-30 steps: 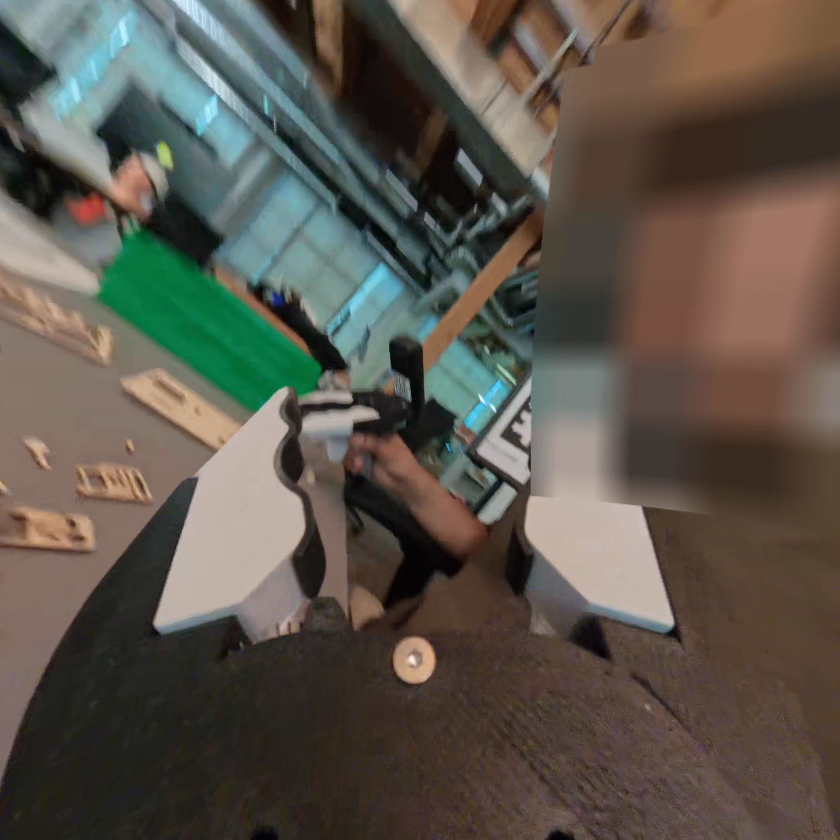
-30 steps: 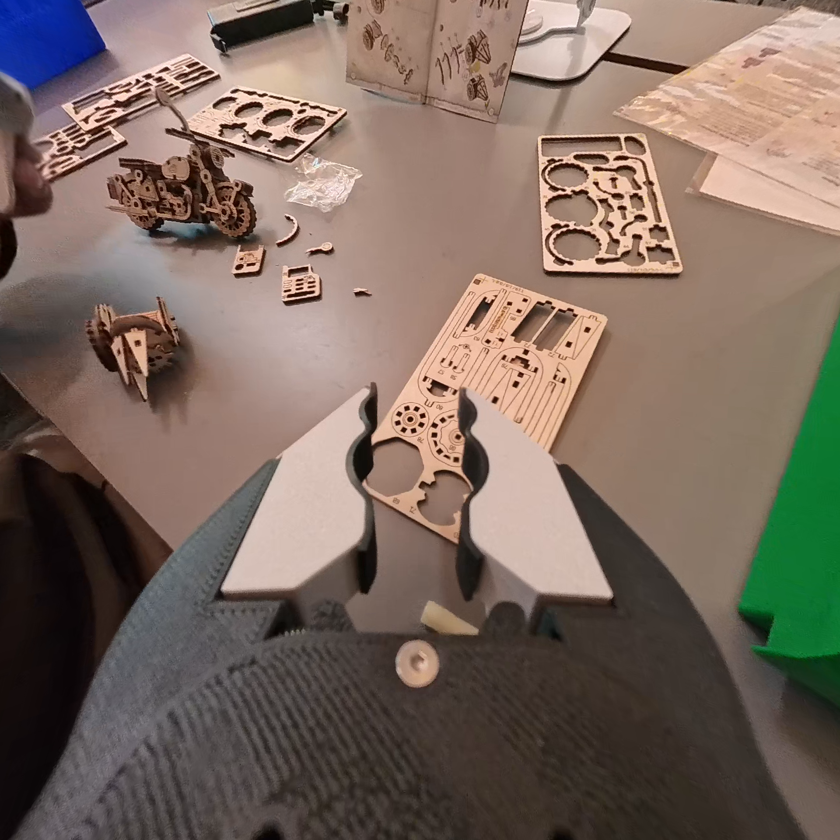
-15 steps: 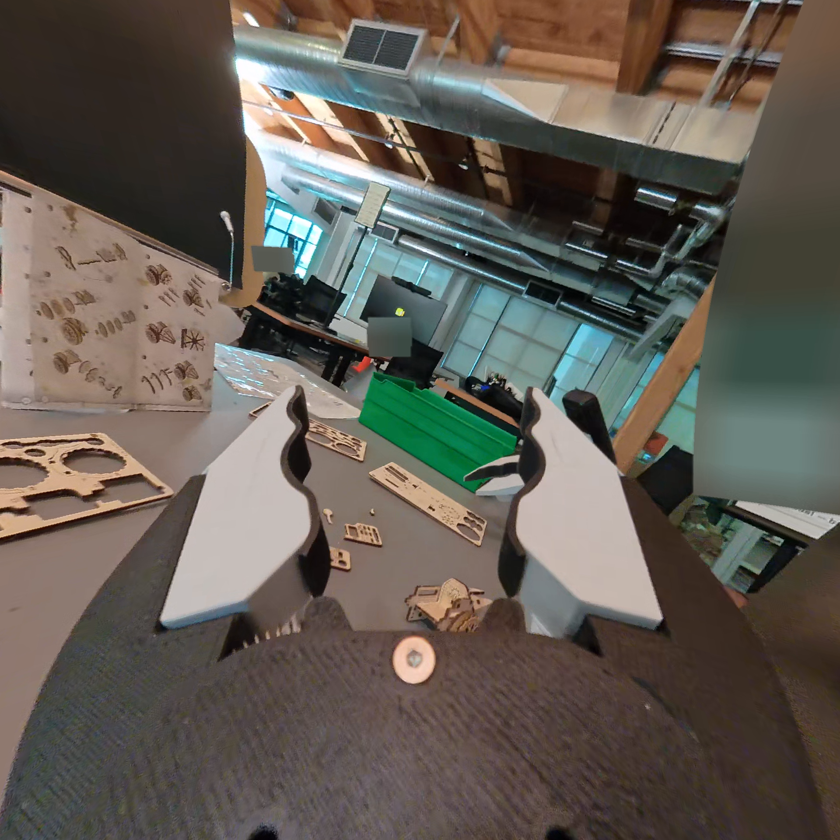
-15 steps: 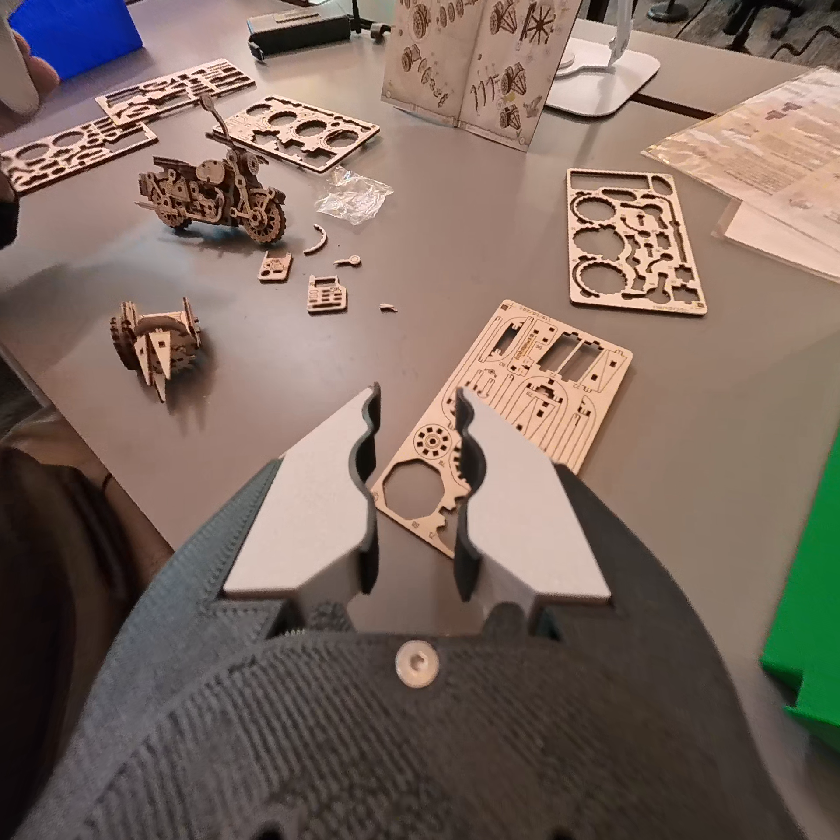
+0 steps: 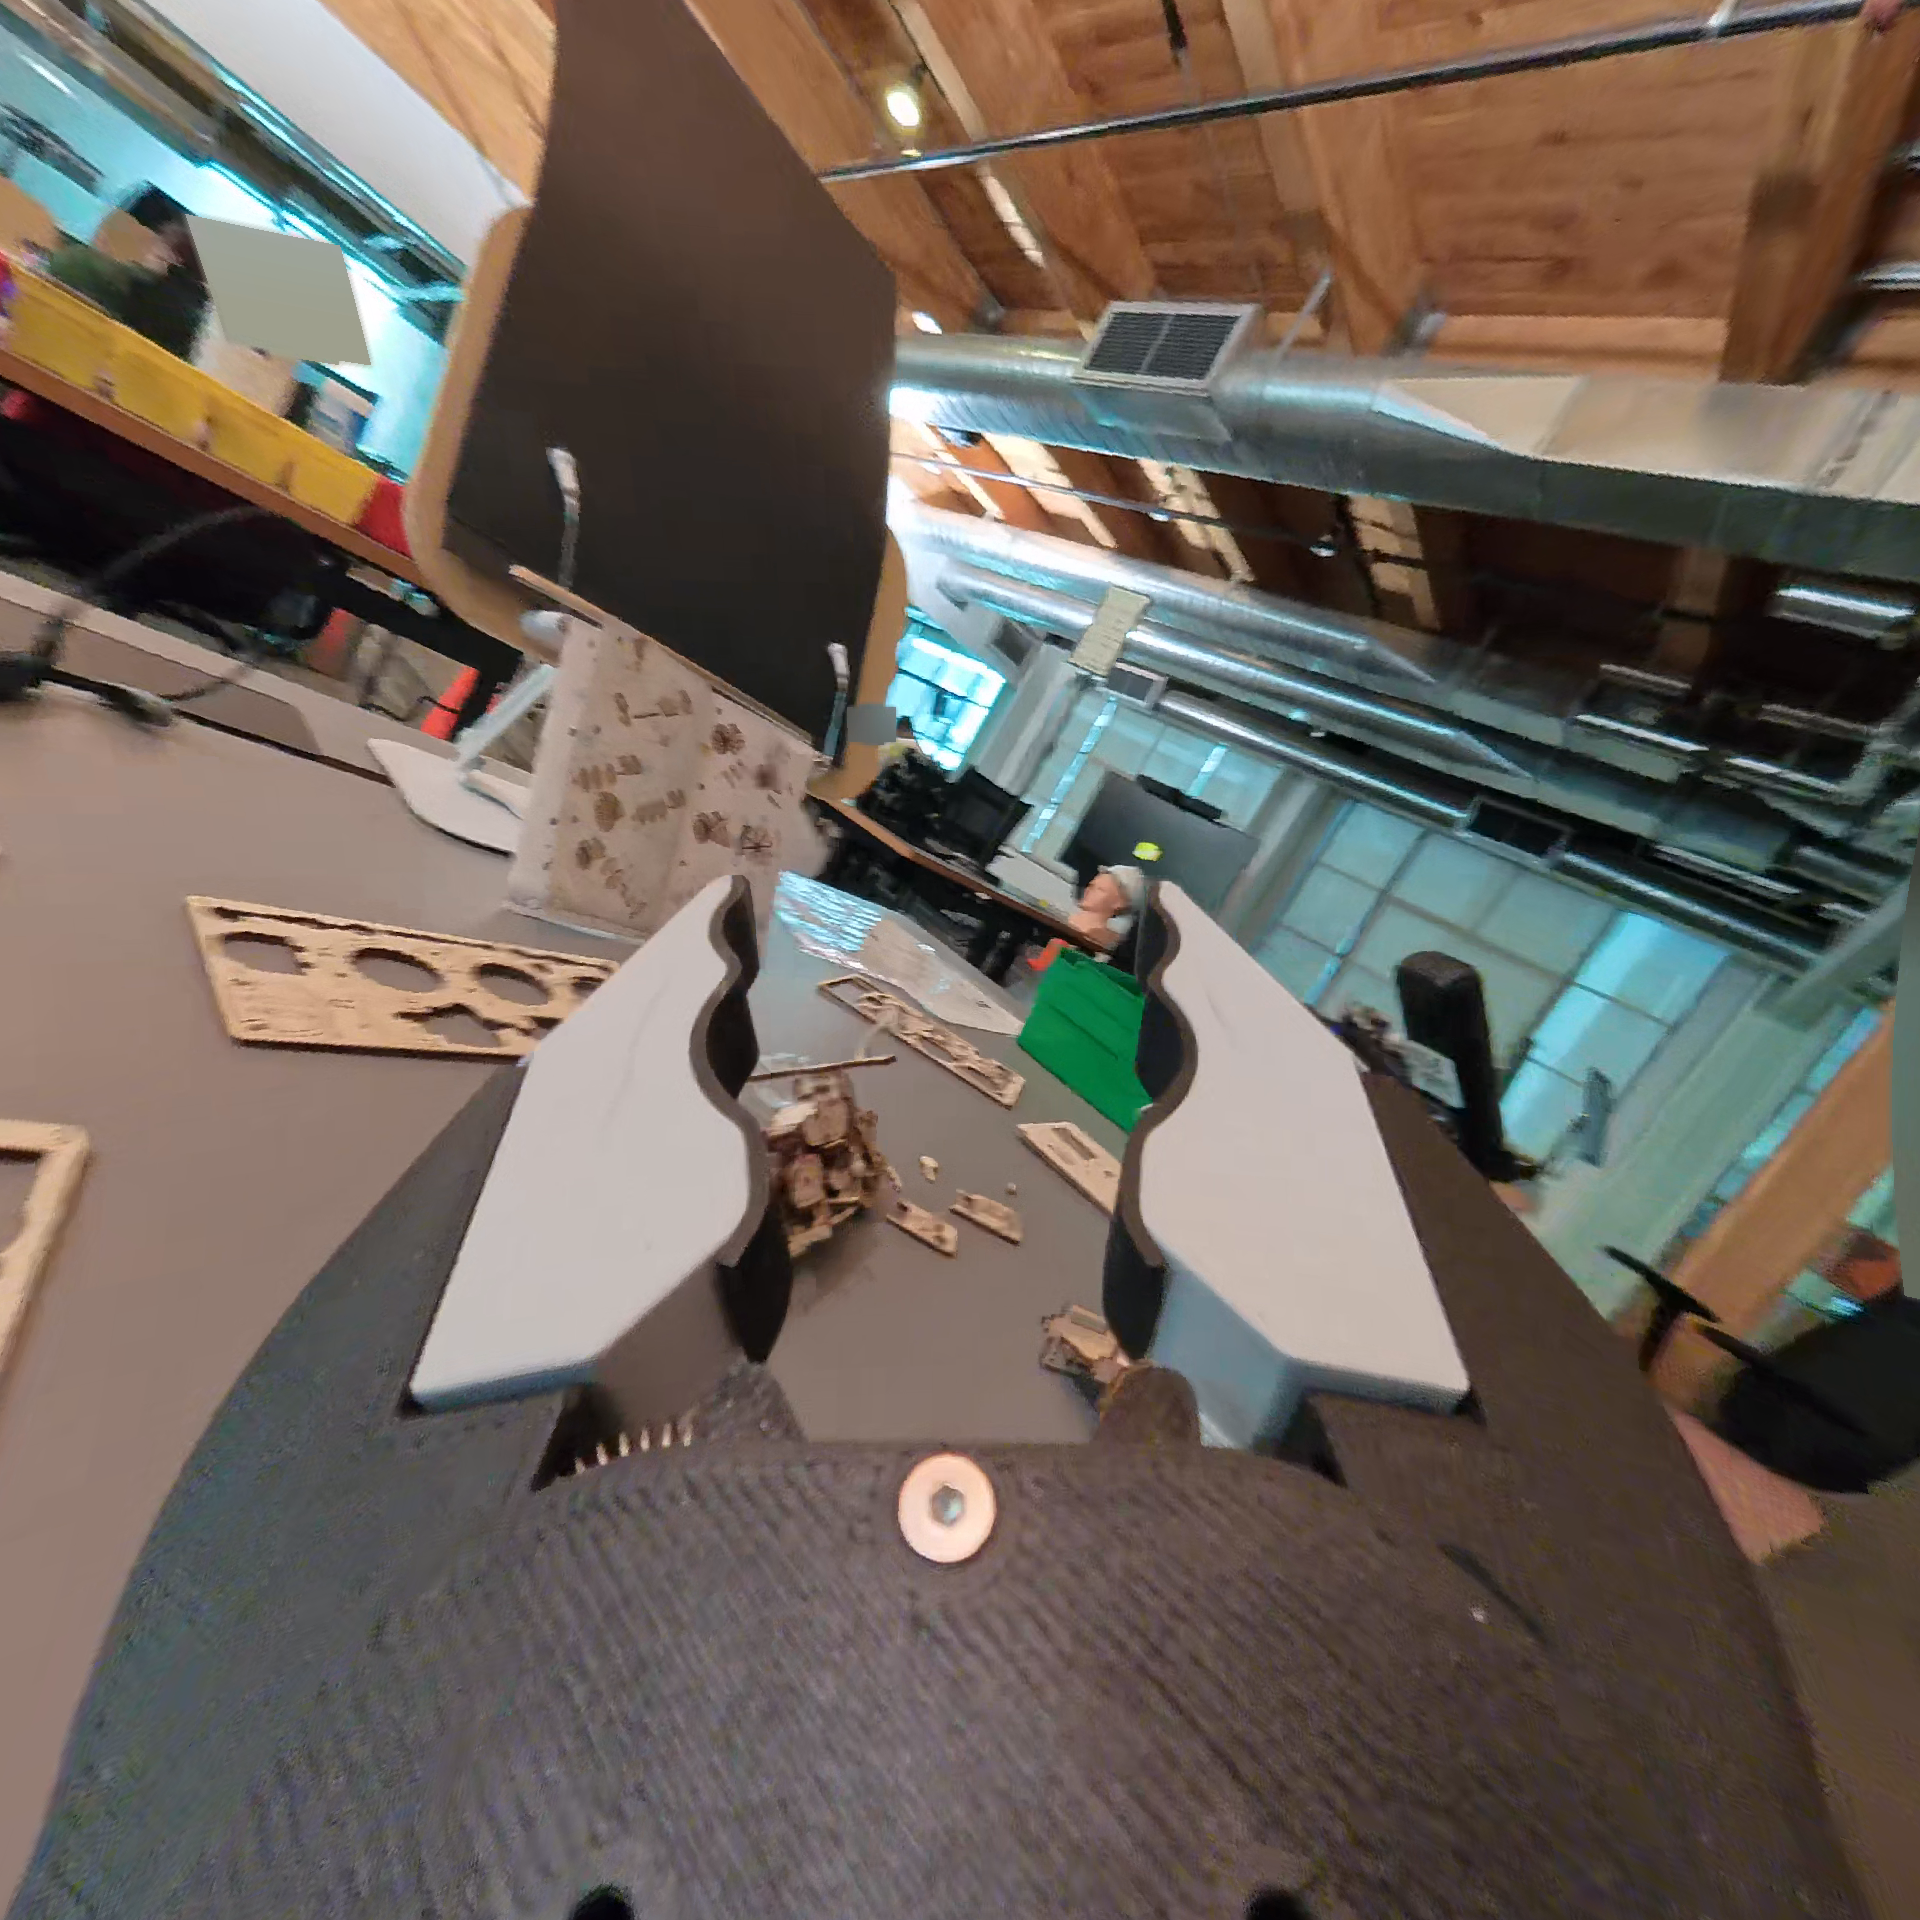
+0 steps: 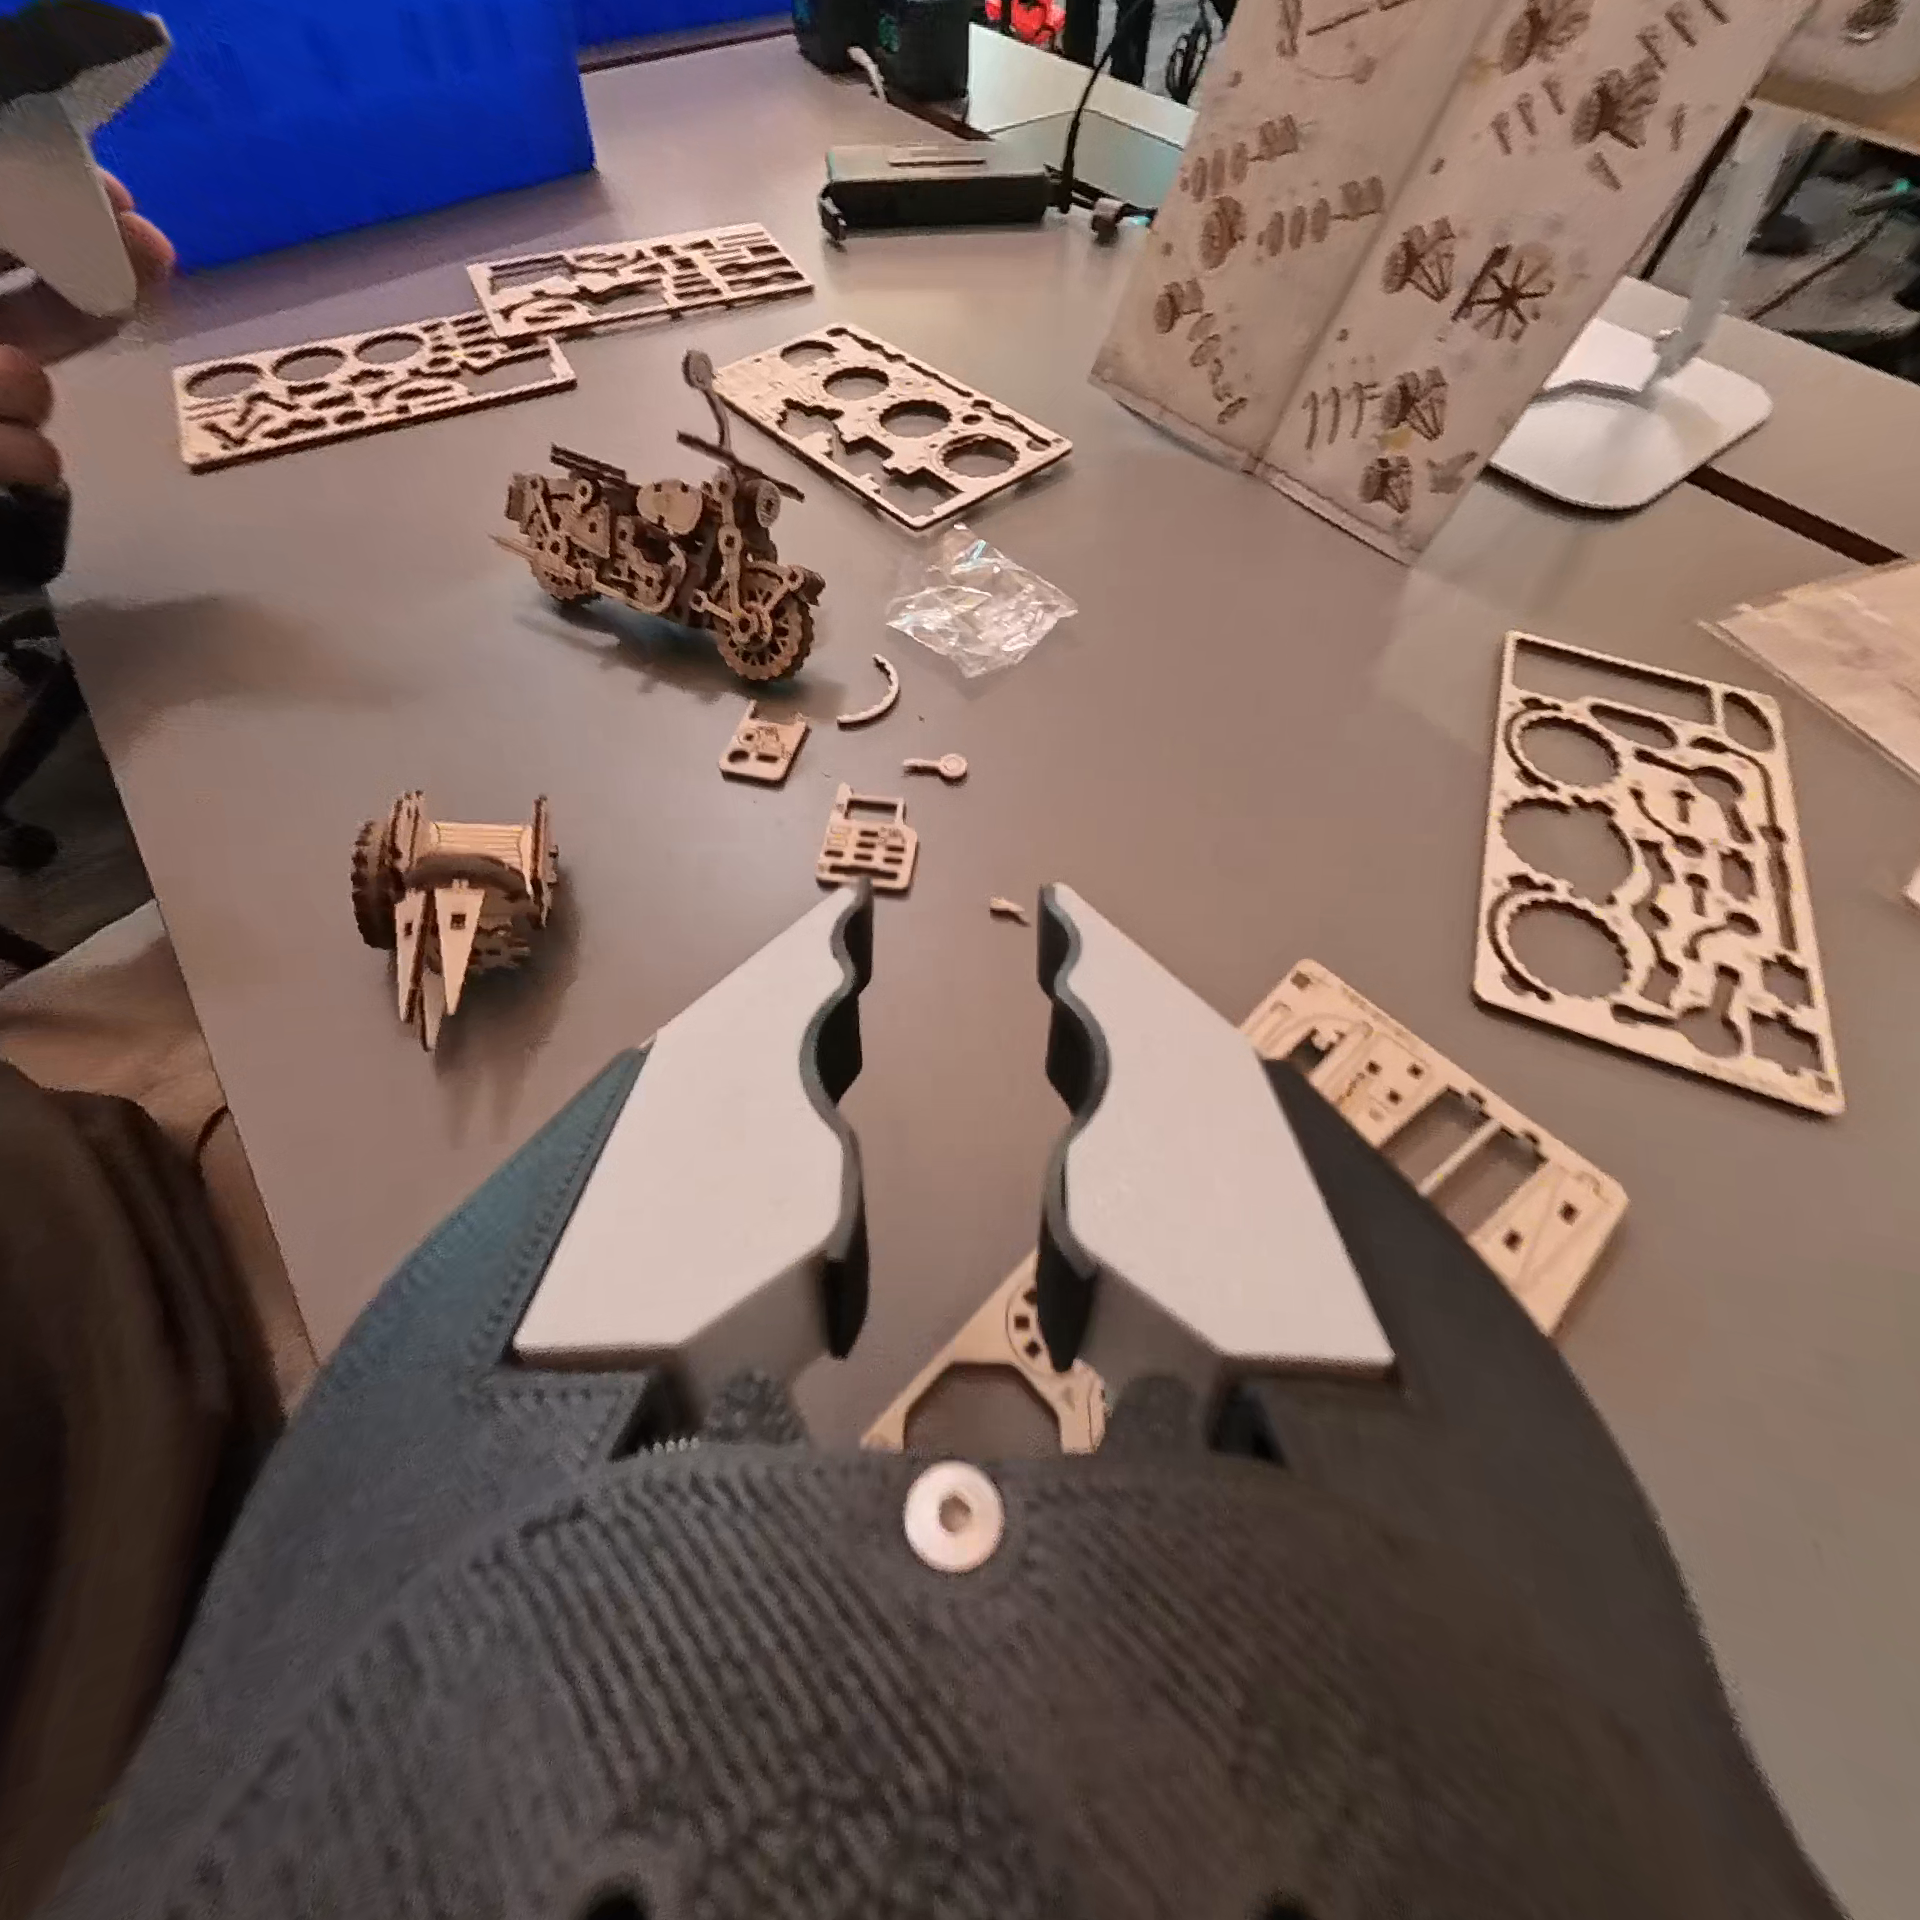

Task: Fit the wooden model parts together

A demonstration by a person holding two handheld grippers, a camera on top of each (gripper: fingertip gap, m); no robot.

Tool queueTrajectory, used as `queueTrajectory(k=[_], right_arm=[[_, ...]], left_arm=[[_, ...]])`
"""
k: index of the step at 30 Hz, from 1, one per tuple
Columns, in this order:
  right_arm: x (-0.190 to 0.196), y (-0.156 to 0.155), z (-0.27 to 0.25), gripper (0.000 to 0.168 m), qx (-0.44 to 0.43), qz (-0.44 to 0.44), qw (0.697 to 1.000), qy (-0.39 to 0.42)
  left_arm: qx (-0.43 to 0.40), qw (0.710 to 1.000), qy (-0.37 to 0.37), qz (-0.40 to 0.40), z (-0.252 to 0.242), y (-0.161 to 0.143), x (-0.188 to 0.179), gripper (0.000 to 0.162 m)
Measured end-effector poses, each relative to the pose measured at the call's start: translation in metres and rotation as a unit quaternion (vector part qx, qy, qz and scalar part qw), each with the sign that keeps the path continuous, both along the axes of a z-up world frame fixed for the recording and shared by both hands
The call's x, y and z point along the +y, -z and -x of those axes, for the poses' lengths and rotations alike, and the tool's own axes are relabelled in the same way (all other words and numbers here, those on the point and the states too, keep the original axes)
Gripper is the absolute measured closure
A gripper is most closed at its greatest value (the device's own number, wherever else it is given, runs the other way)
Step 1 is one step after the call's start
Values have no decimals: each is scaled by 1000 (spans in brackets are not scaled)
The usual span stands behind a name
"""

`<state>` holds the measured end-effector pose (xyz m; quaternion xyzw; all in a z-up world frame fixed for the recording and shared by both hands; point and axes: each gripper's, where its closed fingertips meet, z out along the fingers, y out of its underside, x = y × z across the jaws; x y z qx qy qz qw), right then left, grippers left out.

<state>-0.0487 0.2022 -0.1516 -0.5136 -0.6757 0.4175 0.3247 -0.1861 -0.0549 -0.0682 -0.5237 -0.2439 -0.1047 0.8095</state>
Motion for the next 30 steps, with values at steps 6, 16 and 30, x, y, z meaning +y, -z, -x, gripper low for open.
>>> queueTrajectory(k=[6,16,30], right_arm=[[-7,-4,13,138,8,0,1000,-24],[-8,0,9,138,4,-7,1000,-19],[11,0,-36,137,3,9,998,54]], left_arm=[[19,963,-269,10,40,-8,-80,100],[24,989,-137,59,23,6,-29,107],[251,844,258,398,-136,114,116,70]])
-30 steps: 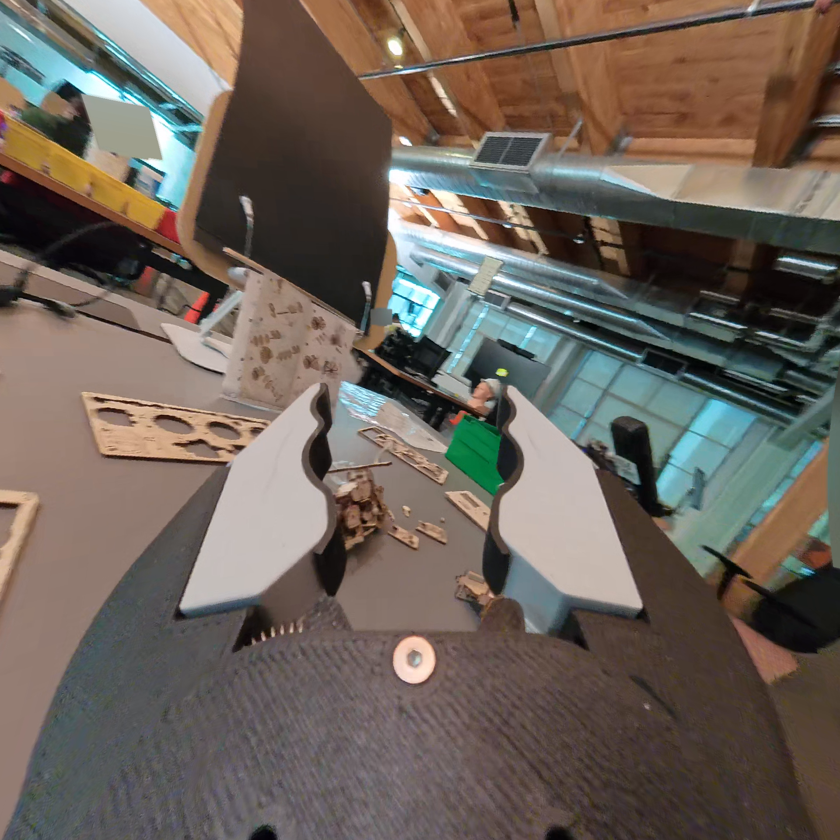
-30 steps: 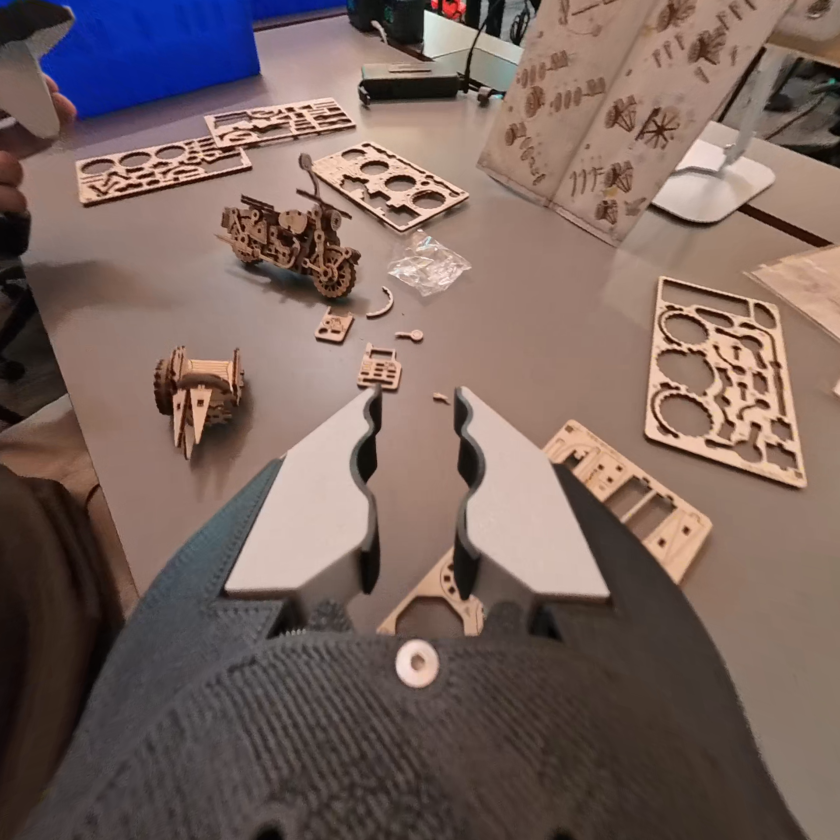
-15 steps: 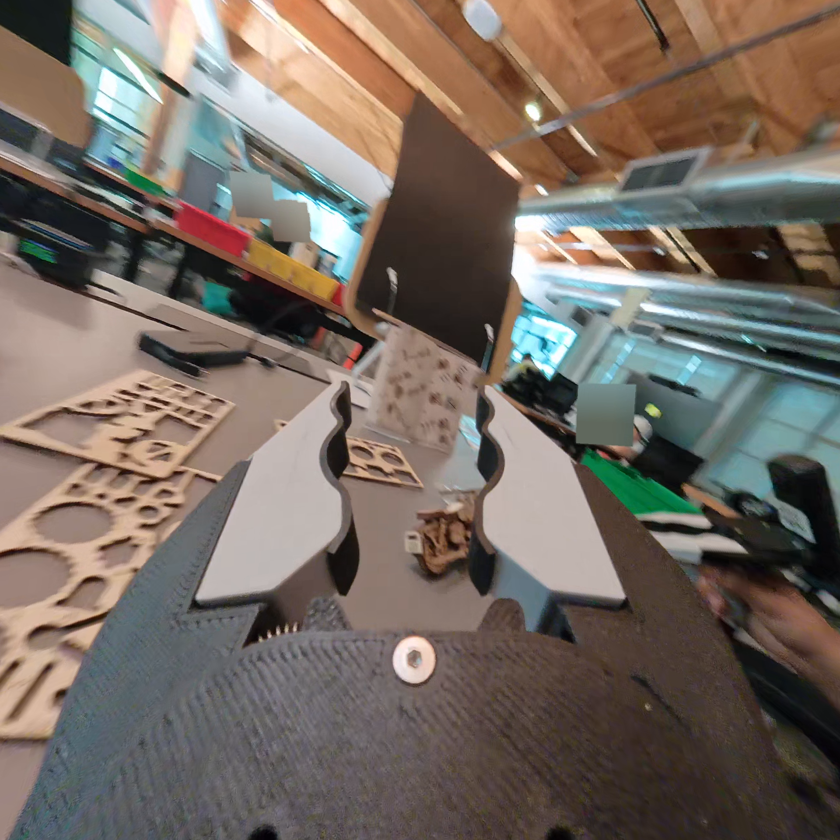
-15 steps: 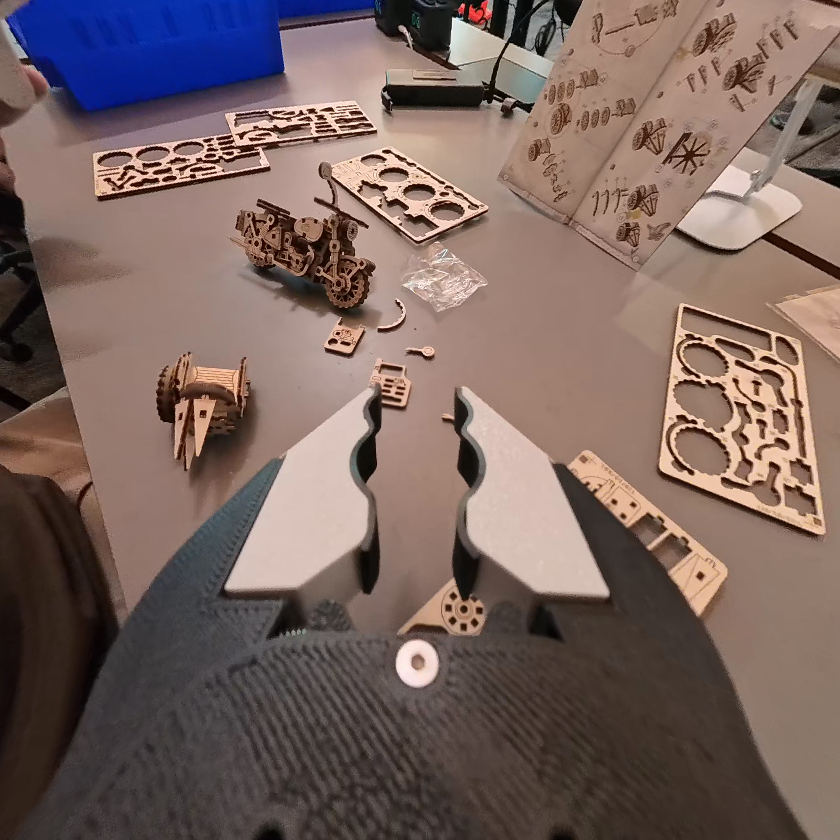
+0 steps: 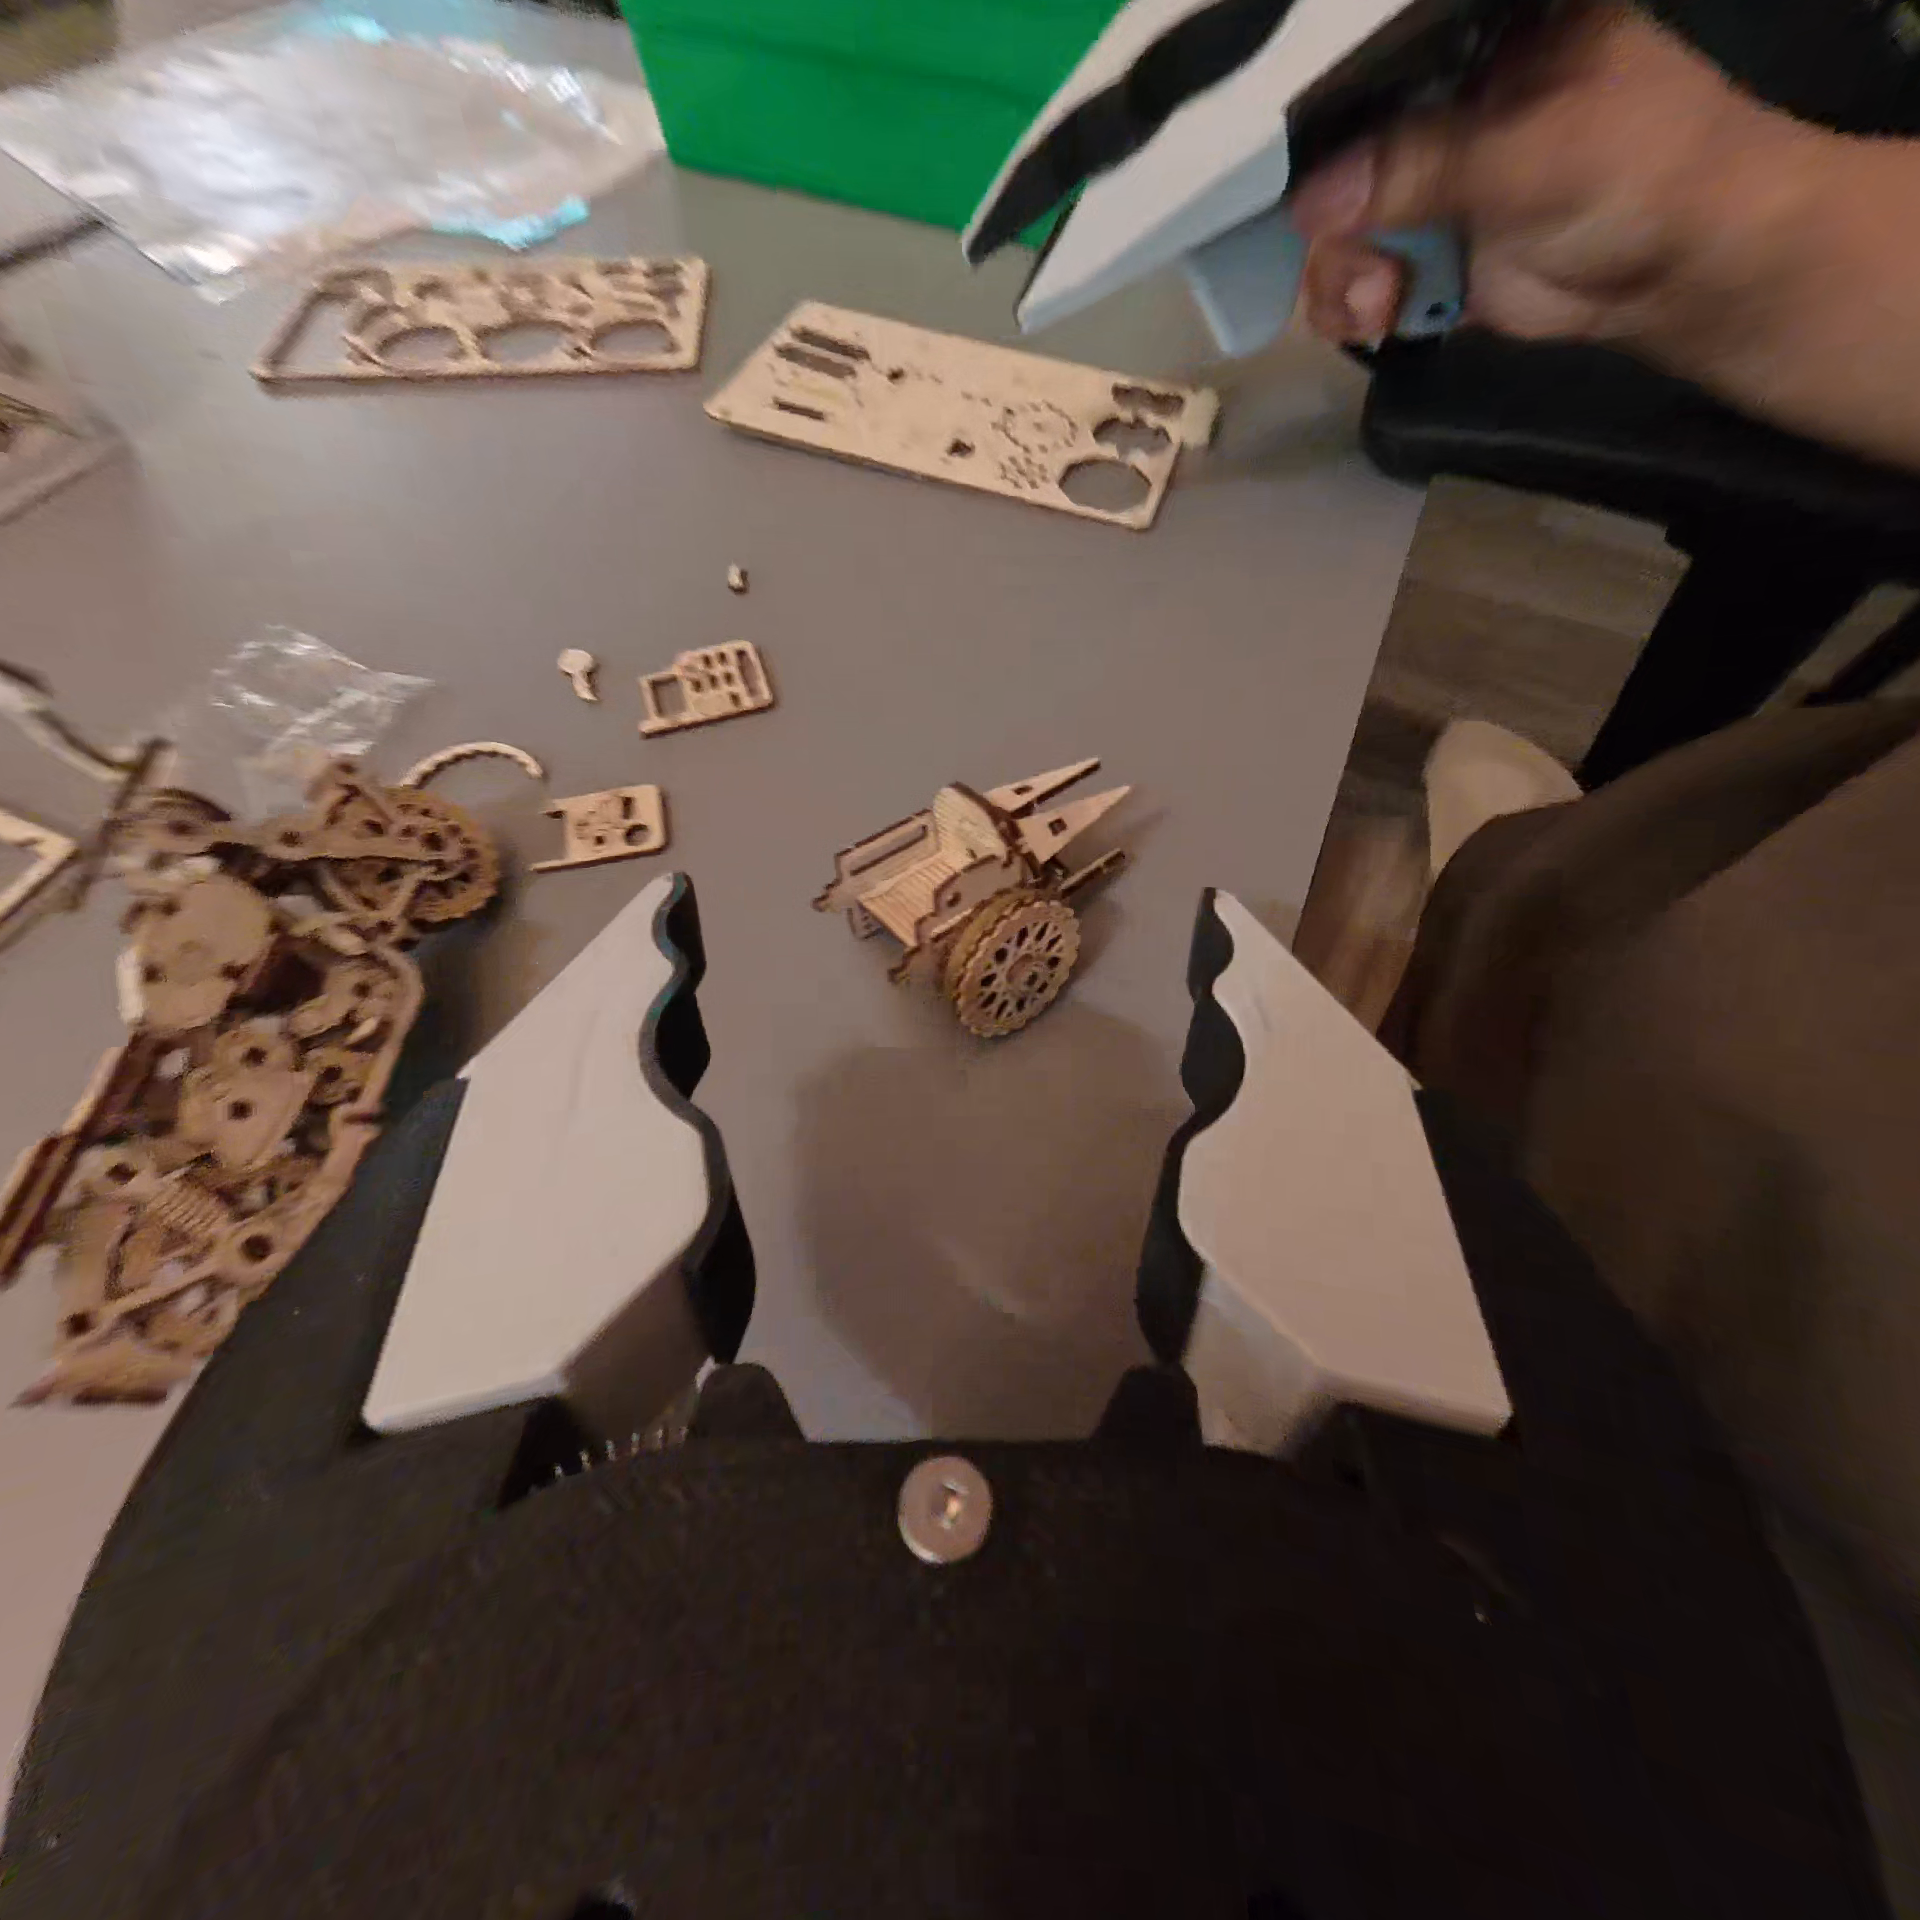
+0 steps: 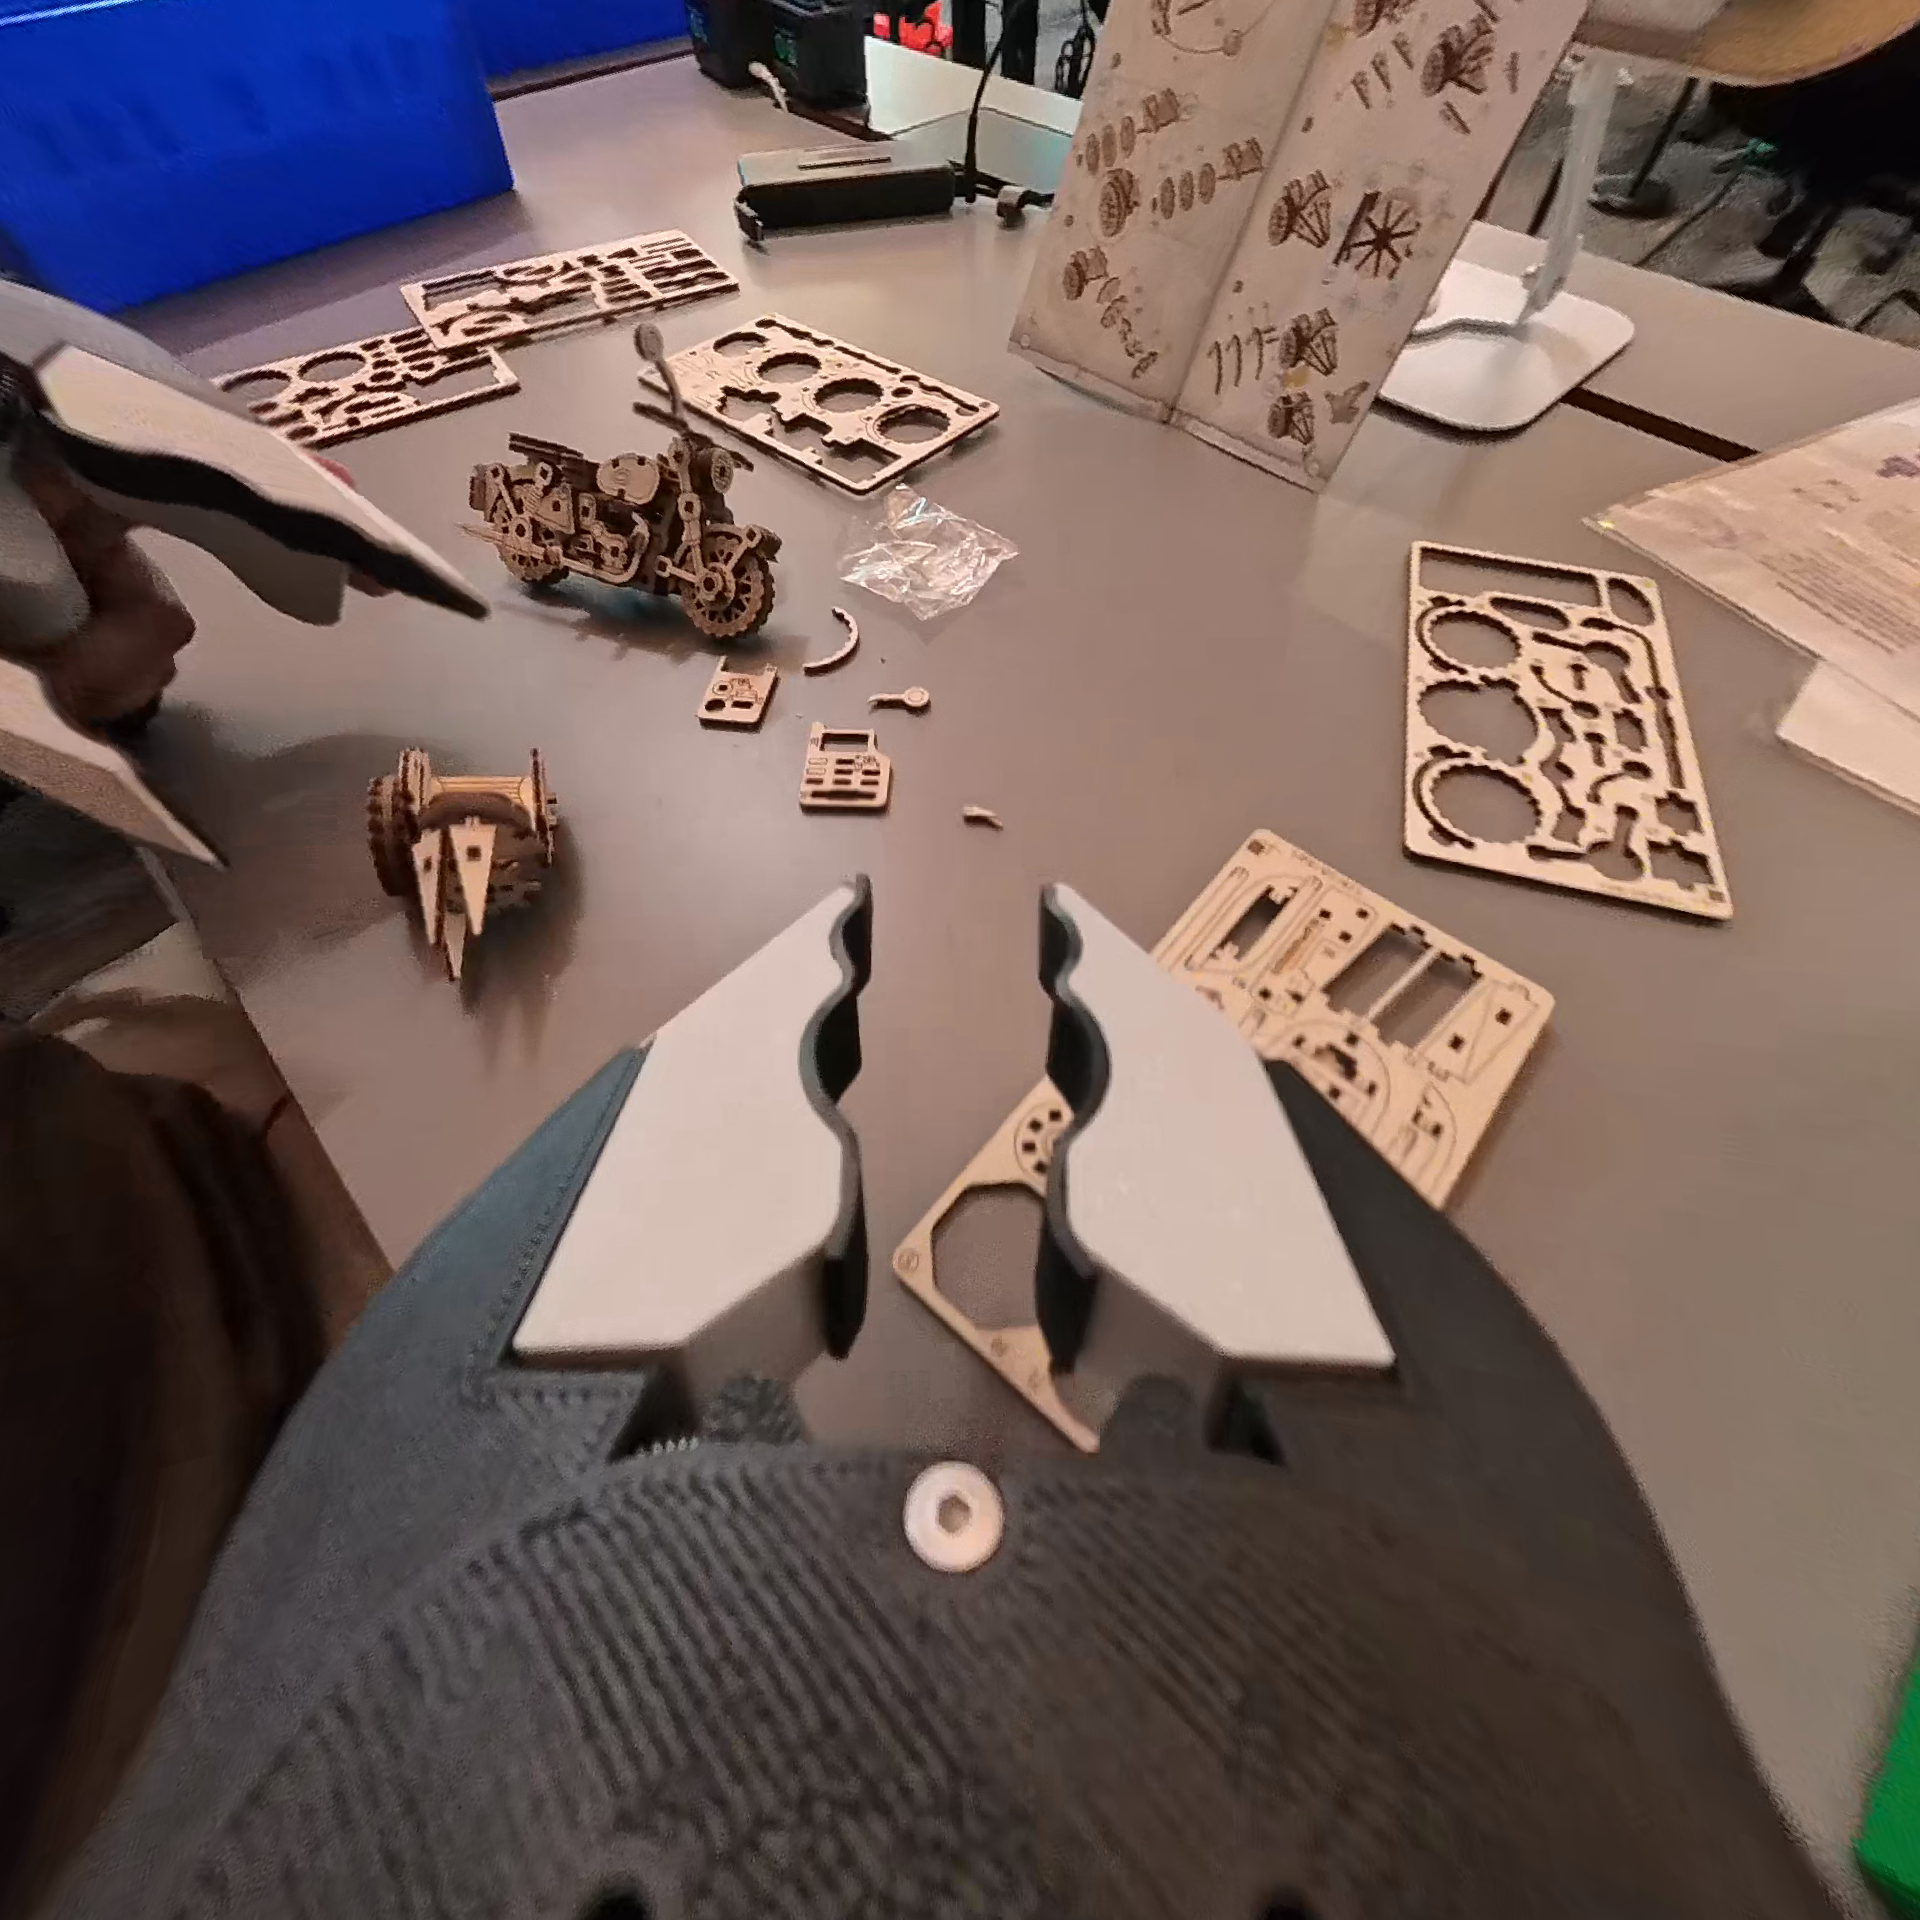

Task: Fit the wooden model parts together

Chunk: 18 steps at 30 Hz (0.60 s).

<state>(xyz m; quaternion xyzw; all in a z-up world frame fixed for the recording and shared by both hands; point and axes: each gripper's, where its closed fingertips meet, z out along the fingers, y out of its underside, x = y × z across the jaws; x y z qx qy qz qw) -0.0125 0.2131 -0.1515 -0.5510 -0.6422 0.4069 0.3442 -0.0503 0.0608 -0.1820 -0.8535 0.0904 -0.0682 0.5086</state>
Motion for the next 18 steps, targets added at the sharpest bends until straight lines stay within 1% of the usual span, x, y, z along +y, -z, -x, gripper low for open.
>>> queueTrajectory(k=[3,6,7,11,14,16,18], right_arm=[[2,-4,-14,137,5,-4,1000,21],[3,-8,-26,138,12,-7,999,39],[3,-9,-28,138,15,-8,999,42],[0,-6,-30,138,12,-10,999,41],[-1,-2,-28,138,5,-4,999,36],[-1,-3,-28,138,7,1,999,37],[1,-6,-28,138,11,4,999,39]], left_arm=[[-21,998,39,46,-9,12,5,71],[-57,992,93,68,-17,15,2,75],[-53,990,110,68,-17,15,1,78],[9,988,138,71,-7,17,6,76],[24,981,169,88,-6,21,11,77],[22,977,183,103,-6,26,13,85],[1,974,191,119,-11,32,11,96]])
